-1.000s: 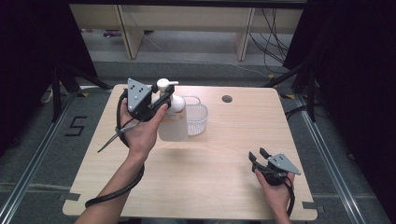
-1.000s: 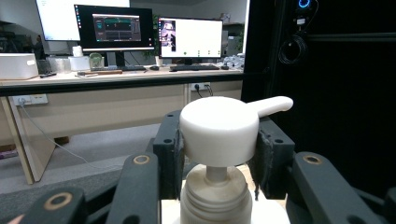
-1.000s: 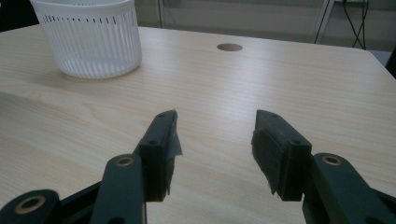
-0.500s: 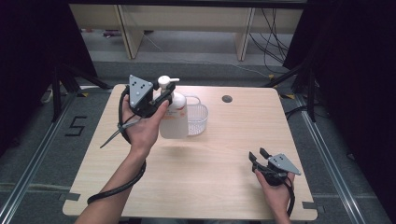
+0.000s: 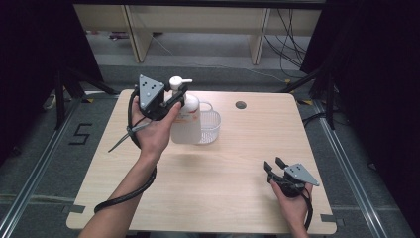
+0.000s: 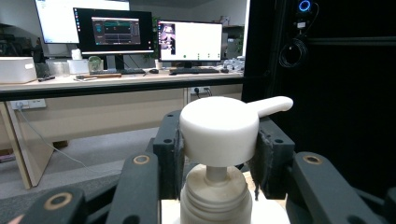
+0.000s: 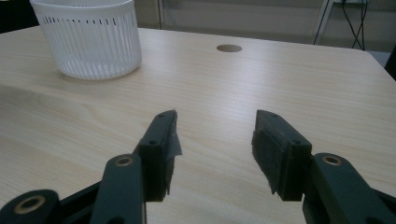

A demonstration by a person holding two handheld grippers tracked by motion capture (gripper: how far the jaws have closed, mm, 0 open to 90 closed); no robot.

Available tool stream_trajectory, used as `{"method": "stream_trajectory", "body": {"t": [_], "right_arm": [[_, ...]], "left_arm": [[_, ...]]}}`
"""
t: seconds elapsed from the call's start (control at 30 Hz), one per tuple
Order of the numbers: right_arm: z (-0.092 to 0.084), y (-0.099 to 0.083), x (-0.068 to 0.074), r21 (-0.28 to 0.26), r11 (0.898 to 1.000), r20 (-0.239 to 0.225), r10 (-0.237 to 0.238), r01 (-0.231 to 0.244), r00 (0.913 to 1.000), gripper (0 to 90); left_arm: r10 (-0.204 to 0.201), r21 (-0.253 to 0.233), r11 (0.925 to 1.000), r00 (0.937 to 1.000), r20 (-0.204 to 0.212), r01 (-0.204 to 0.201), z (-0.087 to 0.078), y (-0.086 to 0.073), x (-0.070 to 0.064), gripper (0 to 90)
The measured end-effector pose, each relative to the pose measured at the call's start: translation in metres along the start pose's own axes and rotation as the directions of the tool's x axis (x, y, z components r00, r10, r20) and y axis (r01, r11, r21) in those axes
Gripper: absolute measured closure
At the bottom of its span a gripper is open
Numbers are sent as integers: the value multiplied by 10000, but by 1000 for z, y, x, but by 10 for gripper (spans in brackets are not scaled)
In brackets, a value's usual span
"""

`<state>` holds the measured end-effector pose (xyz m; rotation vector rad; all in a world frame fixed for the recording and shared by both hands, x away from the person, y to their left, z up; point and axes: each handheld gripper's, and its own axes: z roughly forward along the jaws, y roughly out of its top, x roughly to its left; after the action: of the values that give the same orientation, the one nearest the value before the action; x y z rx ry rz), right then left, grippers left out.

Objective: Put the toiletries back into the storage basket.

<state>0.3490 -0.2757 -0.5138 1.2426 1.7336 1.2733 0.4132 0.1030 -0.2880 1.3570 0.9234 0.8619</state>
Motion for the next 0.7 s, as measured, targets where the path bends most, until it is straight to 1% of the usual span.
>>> {"method": "stream_trajectory", "body": {"t": [0.27, 0.3, 0.47, 0.5, 0.57, 0.7], "right_arm": [[0, 0, 0, -33, 10000, 42, -33, 33, 10000, 501], [0, 0, -1, -26, 10000, -40, -90, 89, 10000, 501], [0, 0, -1, -17, 9999, -45, -106, 106, 9999, 501], [2, 0, -2, -150, 9999, -110, -76, 74, 9999, 501], [0, 0, -1, -8, 9999, -45, -108, 108, 9999, 501], [2, 0, -2, -157, 9999, -107, -48, 46, 9999, 500]], "left_arm": [[-12, -26, 10000, 10000, 56, 12, 3, 3, -1, 593], [8, -6, 10000, 10000, 75, -8, 4, 3, -1, 592], [45, -27, 10000, 9999, 133, -45, 6, 4, -2, 593], [41, -48, 10000, 9999, 150, -40, 7, 5, -2, 592], [57, -59, 10000, 9999, 161, -56, 8, 6, -3, 593], [64, -78, 9999, 9998, 206, -63, 9, 7, -3, 593]]}}
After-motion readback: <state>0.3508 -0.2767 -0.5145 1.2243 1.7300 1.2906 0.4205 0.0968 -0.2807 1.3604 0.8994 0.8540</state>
